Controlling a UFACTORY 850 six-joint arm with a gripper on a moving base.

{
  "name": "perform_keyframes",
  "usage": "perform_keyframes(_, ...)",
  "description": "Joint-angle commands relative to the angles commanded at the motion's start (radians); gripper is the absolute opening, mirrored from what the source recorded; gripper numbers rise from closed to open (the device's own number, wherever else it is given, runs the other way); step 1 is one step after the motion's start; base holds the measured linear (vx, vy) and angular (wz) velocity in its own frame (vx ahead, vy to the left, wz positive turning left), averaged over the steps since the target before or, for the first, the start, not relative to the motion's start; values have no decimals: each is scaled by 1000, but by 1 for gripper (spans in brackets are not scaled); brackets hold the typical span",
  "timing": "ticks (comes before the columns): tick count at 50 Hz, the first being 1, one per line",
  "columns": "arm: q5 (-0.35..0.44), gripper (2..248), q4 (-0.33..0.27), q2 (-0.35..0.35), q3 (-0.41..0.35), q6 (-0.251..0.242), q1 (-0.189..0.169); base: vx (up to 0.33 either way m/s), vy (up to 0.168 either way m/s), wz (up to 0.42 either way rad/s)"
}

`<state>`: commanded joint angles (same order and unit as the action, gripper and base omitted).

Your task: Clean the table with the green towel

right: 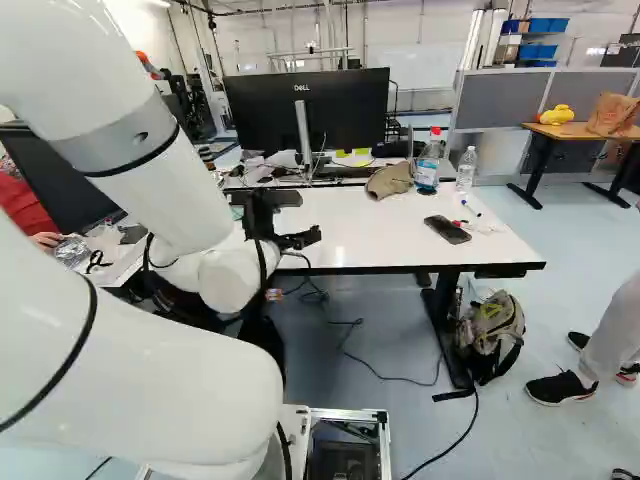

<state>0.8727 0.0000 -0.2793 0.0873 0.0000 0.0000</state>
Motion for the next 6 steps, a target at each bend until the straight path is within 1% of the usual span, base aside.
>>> perform_keyframes(6,0,247,0,0,0,0,0,0,0,0)
